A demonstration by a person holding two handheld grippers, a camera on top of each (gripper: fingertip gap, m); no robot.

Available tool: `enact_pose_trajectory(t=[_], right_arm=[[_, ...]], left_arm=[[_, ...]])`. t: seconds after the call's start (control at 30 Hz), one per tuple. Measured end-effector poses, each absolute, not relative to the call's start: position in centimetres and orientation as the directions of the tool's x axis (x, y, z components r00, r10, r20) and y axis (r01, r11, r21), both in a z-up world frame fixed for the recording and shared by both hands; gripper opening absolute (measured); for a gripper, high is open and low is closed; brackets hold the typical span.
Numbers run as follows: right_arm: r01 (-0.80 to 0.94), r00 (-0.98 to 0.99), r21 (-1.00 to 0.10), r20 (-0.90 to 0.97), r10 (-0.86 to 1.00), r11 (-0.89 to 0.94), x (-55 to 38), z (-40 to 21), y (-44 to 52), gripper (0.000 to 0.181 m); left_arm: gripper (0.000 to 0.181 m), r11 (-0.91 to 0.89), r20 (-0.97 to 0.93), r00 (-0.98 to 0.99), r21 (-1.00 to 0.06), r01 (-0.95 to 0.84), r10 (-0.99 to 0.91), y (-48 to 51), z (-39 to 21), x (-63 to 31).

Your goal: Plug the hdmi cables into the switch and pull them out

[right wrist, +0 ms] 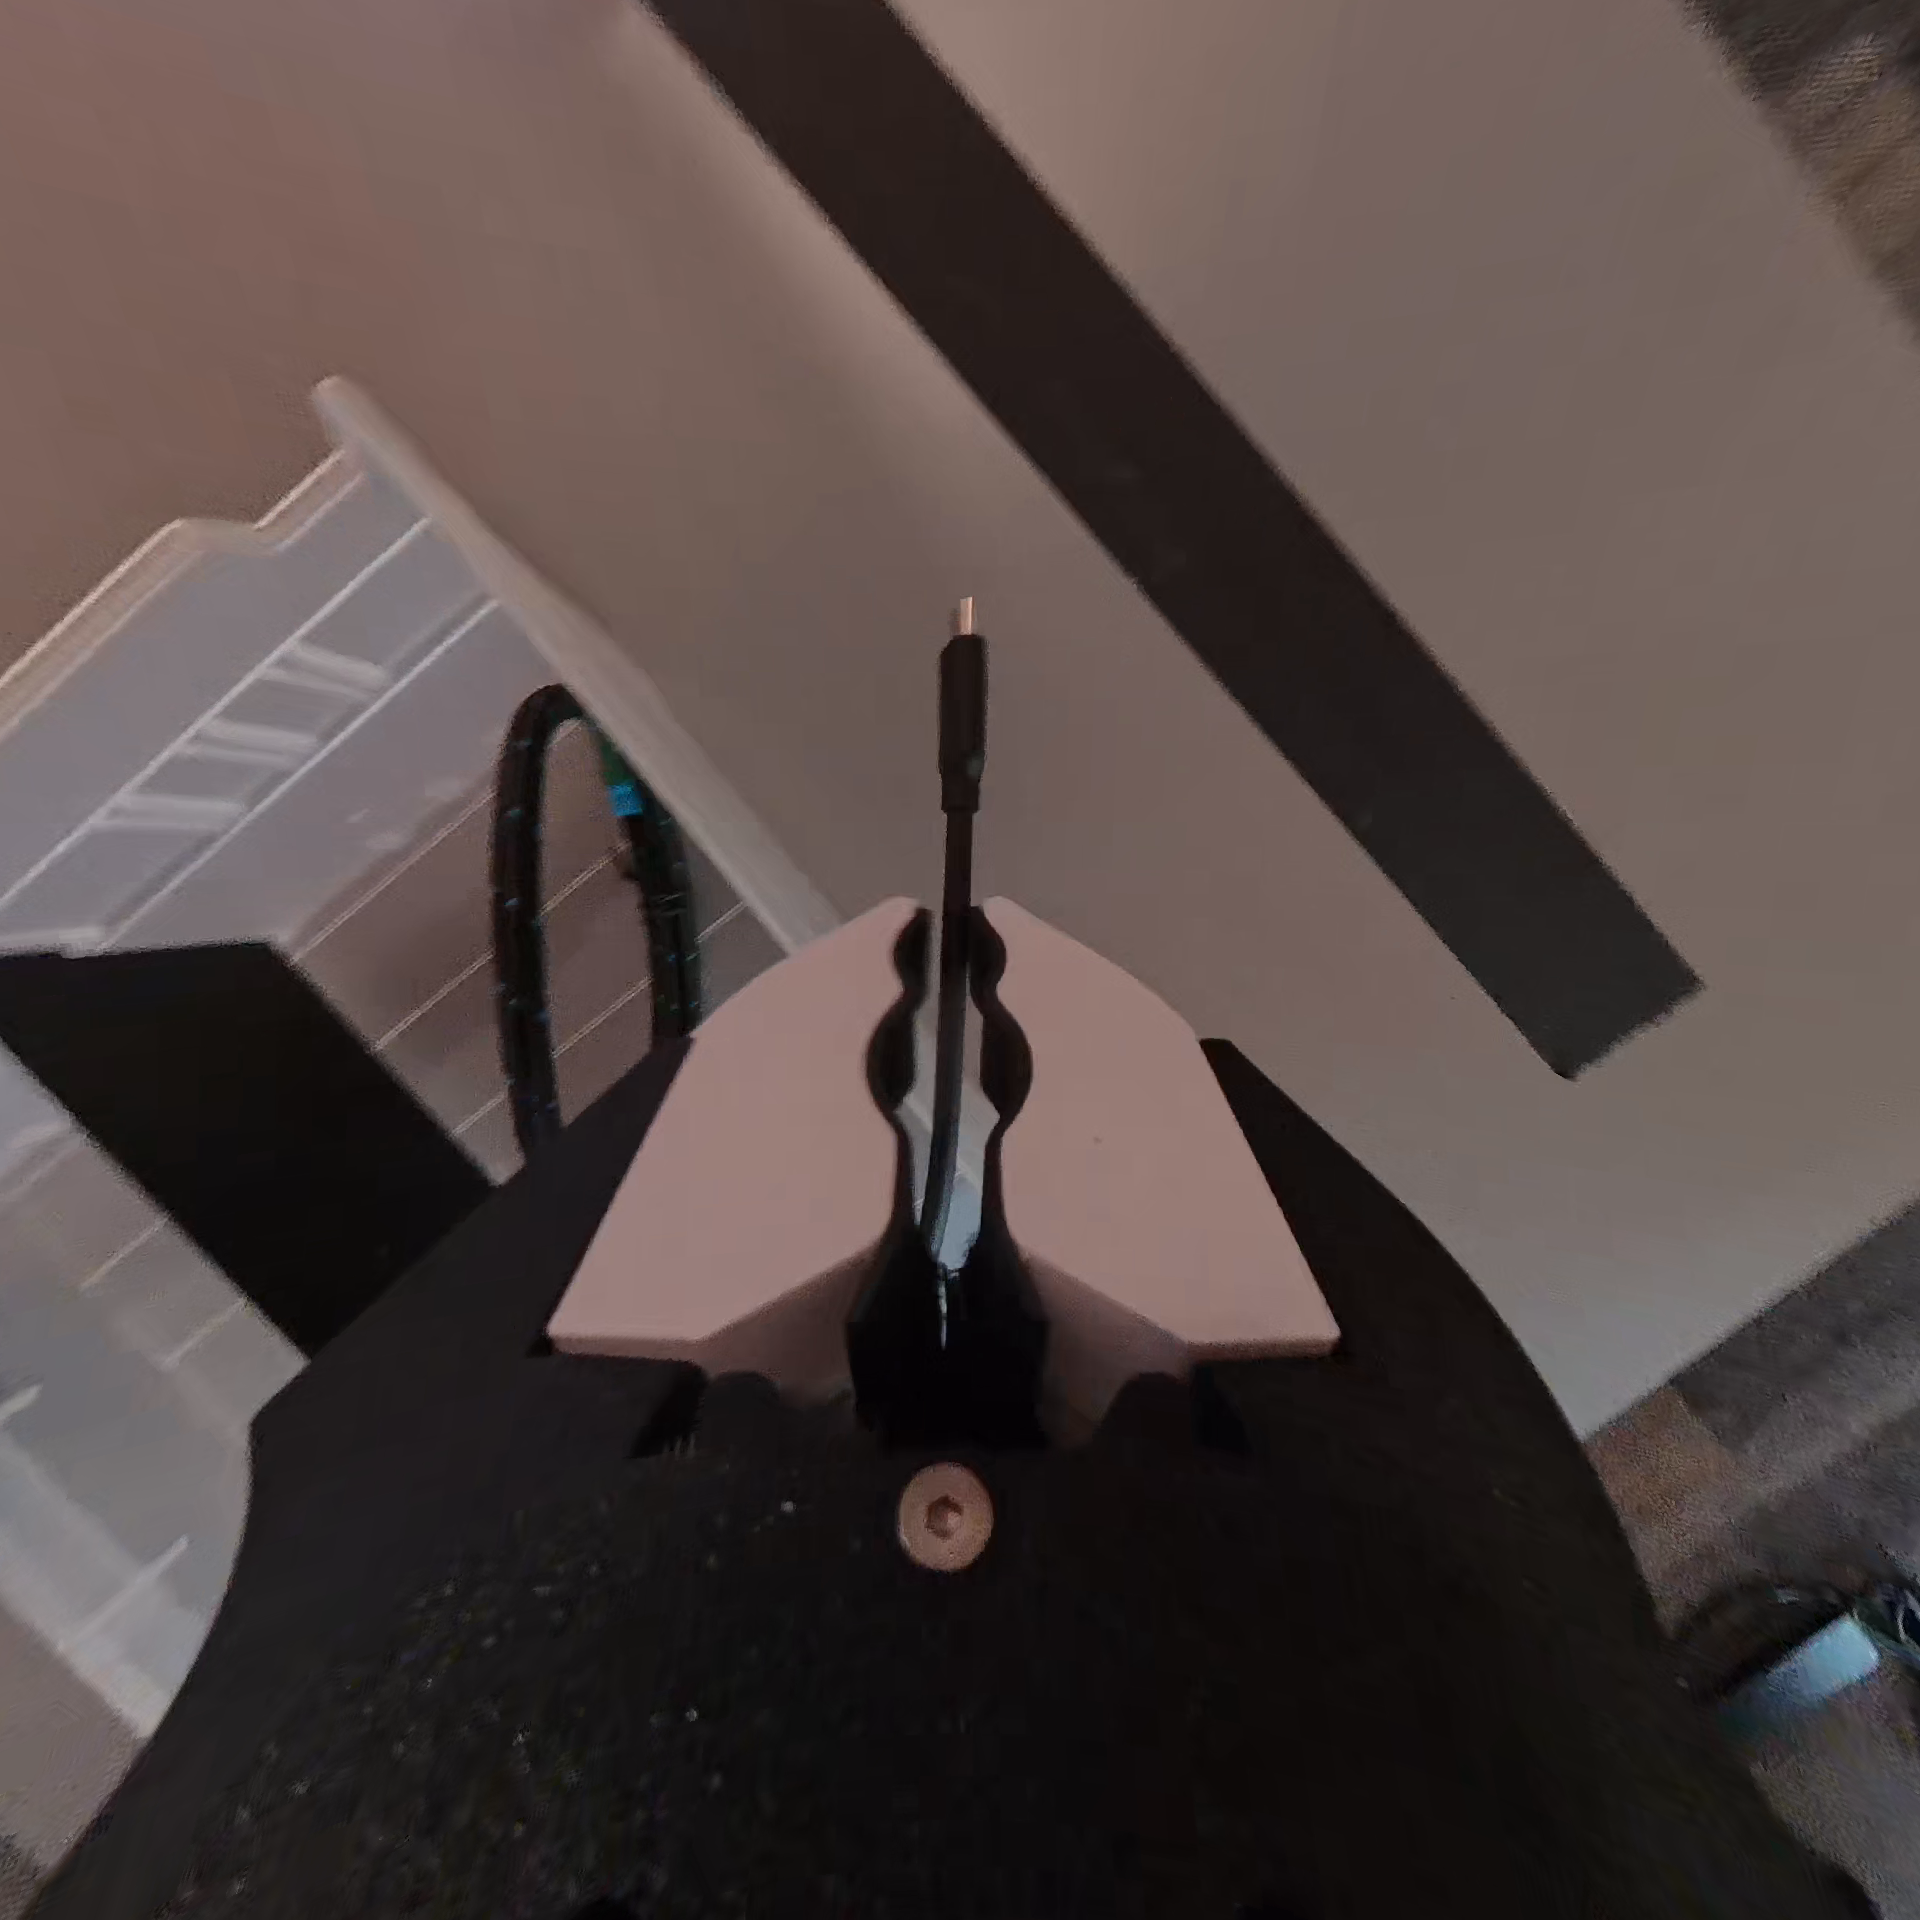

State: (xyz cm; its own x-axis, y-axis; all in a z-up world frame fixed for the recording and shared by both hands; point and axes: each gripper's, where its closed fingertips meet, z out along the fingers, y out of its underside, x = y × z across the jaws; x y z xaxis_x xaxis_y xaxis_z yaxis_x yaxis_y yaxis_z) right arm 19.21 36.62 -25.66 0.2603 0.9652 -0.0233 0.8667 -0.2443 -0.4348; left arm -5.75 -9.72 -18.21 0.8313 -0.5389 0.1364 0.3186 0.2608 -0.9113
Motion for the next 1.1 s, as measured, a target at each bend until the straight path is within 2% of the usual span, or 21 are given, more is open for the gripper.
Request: enact_pose_trajectory(t=[0.07,0.2,0.23,0.27,0.47,0.53,0.63,0.67,0.7,0.73,0.8,0.87,0.93,1.03,1.1], right_arm=[[0.872,0.194,-0.464,0.031,0.98,-0.158,19.2,-25.0,36.5,0.005],[0.809,-0.021,-0.571,0.207,0.978,0.139,19.0,-22.5,34.4,0.005],[0.803,-0.061,-0.568,0.219,0.974,0.178,19.3,-22.5,33.7,0.005],[0.825,-0.088,-0.529,0.228,0.97,0.2,19.9,-23.0,33.3,0.005],[0.931,-0.297,-0.112,0.323,0.898,0.348,21.8,-27.2,33.0,0.007],[0.942,-0.271,-0.115,0.289,0.918,0.314,21.6,-27.1,32.8,0.014],[0.956,-0.162,-0.183,0.324,0.932,0.23,21.6,-24.6,33.2,0.032],[0.96,-0.109,-0.195,0.399,0.911,0.2,21.9,-22.9,34.0,0.047],[0.963,-0.042,-0.215,0.478,0.877,0.163,22.3,-20.9,34.8,0.052],[0.955,0.047,-0.268,0.554,0.831,0.124,22.6,-18.6,35.2,0.059],[0.867,0.263,-0.488,0.622,0.738,0.103,21.6,-13.2,34.0,0.072],[0.643,0.444,-0.75,0.529,0.723,0.153,19.6,-8.4,29.6,0.083],[0.343,0.495,-0.918,0.357,0.792,0.2,17.4,-5.1,23.0,0.091],[-0.029,0.34,-0.981,0.171,0.925,0.192,14.4,-3.4,12.0,0.096],[-0.118,0.185,-0.978,0.15,0.971,0.173,12.5,-5.0,5.2,0.098]], left_arm=[[0.051,0.264,0.139,0.831,-0.909,0.323,-0.538,-9.7,-18.2,-5.9],[0.051,0.268,0.156,0.824,-0.899,0.347,-0.544,-9.8,-17.9,-6.1],[0.051,0.266,0.162,0.82,-0.896,0.355,-0.55,-9.8,-17.9,-6.1],[0.051,0.263,0.166,0.815,-0.894,0.362,-0.555,-9.8,-17.8,-6.0],[0.051,0.249,0.168,0.81,-0.9,0.359,-0.562,-9.6,-18.0,-5.8],[0.051,0.249,0.165,0.813,-0.902,0.353,-0.558,-9.6,-18.1,-5.8],[0.05,0.243,0.164,0.815,-0.906,0.348,-0.556,-9.6,-18.2,-5.7],[0.05,0.24,0.162,0.816,-0.908,0.344,-0.555,-9.6,-18.3,-5.7],[0.05,0.239,0.158,0.817,-0.91,0.339,-0.555,-9.6,-18.3,-5.6],[0.05,0.237,0.155,0.817,-0.912,0.334,-0.556,-9.5,-18.3,-5.5],[0.05,0.23,0.15,0.817,-0.917,0.326,-0.557,-9.5,-18.4,-5.3],[0.05,0.223,0.145,0.819,-0.922,0.315,-0.556,-9.4,-18.6,-5.2],[0.05,0.22,0.136,0.821,-0.927,0.303,-0.555,-9.3,-18.7,-5.0],[0.05,0.217,0.12,0.821,-0.934,0.284,-0.558,-9.3,-18.8,-4.6],[0.05,0.213,0.111,0.819,-0.938,0.273,-0.563,-9.2,-18.9,-4.3]])
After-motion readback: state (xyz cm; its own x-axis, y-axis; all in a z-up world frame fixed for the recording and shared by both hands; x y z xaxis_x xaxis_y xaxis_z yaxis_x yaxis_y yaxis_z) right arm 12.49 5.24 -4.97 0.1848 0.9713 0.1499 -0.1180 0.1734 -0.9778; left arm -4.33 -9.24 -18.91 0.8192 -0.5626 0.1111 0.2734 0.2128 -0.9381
